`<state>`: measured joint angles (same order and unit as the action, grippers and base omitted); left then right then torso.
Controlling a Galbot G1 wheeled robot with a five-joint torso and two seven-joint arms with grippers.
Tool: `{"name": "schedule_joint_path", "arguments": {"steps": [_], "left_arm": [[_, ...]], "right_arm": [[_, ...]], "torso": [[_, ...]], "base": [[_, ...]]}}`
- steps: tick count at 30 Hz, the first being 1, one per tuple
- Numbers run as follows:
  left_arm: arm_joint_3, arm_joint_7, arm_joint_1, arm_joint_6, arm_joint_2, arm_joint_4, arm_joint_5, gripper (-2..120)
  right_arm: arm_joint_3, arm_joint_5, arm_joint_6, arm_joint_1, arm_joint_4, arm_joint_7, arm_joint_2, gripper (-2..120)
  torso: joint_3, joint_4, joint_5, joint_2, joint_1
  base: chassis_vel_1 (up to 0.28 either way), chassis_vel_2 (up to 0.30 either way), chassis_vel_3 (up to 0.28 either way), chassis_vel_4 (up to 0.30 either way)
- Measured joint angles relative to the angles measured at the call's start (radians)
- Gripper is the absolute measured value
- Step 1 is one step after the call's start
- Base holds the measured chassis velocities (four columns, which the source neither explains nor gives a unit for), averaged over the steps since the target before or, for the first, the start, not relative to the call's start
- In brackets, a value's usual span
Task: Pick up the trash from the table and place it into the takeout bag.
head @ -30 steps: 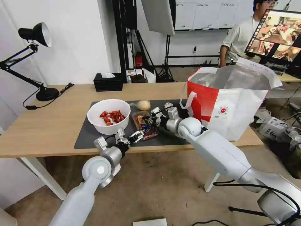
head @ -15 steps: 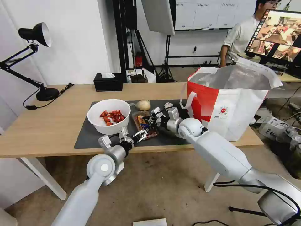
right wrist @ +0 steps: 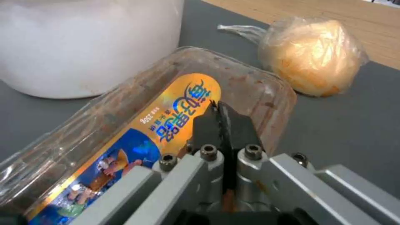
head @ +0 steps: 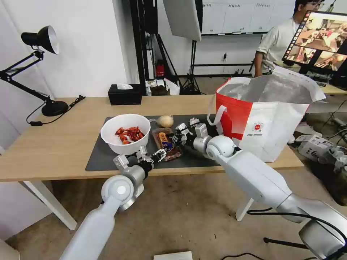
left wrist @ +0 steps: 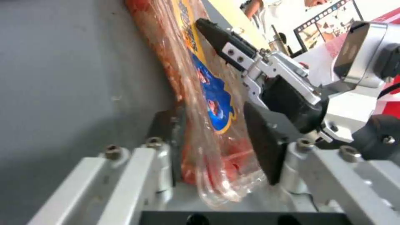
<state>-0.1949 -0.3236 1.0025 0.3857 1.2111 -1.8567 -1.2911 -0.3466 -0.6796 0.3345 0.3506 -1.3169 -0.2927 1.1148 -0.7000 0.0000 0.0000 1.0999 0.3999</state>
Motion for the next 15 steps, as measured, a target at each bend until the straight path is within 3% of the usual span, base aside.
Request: {"name": "schedule_joint_path", "arguments": {"steps": [9, 15], "left_arm": [[0.002, -0.001, -0.003, -0.002, 0.001, 0.0, 0.0, 1], [0.003, 0.0, -0.004, -0.003, 0.005, 0.002, 0.003, 0]], "right_arm": [[0.006, -0.001, -0.001, 0.004, -0.01, -0.005, -0.006, 0], [0.019, -0.003, -0.001, 0.016, -0.02, -0.005, -0.008, 0]], "torso": [[0.0, 0.0, 0.0, 0.0, 0.0], [0.0, 0.0, 0.0001, 0.0, 0.0]], "base": [[0.0, 0.0, 0.0, 0.0], [0.0, 0.0, 0.0, 0.0]]}}
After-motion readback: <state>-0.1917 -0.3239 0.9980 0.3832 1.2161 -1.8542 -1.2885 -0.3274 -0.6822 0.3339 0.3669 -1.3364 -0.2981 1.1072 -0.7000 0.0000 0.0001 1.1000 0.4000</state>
